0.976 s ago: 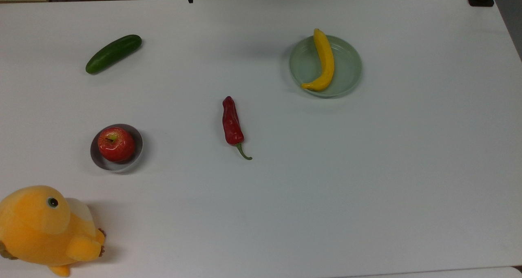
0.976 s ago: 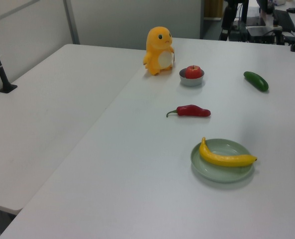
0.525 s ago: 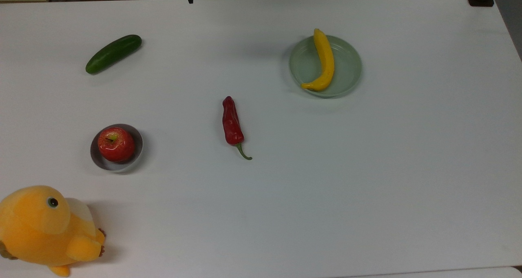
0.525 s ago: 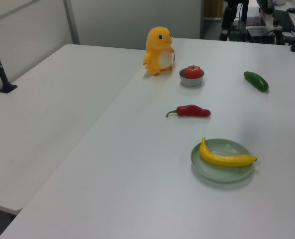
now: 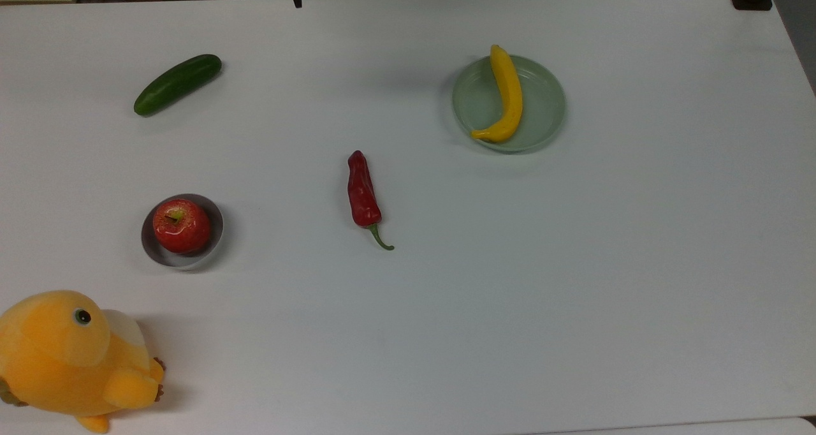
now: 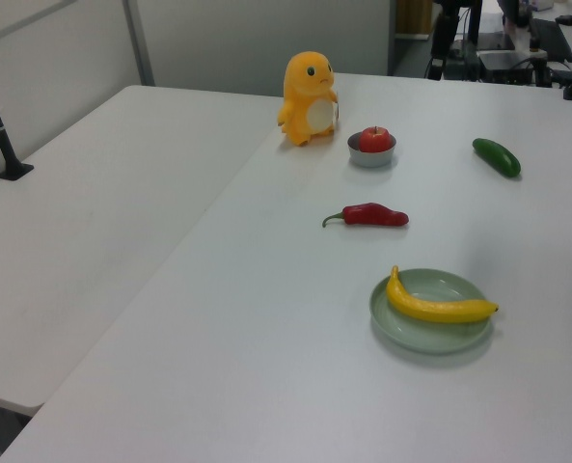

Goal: Put the cucumber on the left side of the bowl

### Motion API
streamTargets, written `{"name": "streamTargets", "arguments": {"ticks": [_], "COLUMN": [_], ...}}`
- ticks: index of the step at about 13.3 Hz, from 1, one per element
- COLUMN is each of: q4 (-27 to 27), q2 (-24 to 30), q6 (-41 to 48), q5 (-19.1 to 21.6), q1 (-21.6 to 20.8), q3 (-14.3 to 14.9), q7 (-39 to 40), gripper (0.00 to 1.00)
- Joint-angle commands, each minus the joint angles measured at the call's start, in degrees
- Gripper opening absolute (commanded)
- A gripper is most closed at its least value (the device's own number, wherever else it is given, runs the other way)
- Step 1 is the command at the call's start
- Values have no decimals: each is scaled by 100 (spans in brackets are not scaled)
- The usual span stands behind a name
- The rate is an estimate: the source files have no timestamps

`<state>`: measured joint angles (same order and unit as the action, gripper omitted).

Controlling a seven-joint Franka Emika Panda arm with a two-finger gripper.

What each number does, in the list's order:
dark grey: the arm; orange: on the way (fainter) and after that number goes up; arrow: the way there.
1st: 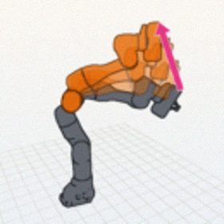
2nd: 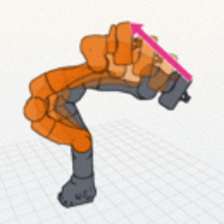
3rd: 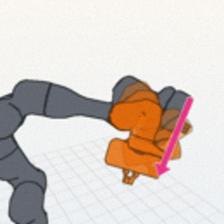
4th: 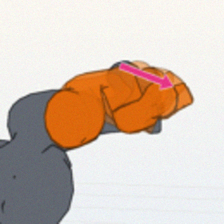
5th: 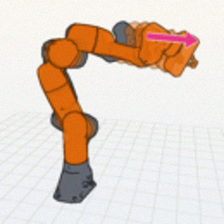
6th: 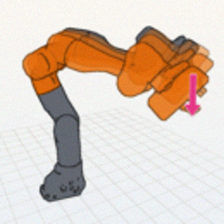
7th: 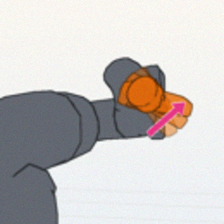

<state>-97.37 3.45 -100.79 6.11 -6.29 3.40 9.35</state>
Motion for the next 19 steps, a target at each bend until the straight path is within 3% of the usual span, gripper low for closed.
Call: {"name": "streamTargets", "arguments": {"ticks": [1, 8, 19], "q4": [34, -19, -27], "q2": [-38, -47, -99], "q6": [121, 165, 227], "q5": [101, 83, -128], "q1": [84, 233, 172], "q3": [20, 20, 12], "q7": [838, 1648, 1719], "gripper": [100, 100, 100]}}
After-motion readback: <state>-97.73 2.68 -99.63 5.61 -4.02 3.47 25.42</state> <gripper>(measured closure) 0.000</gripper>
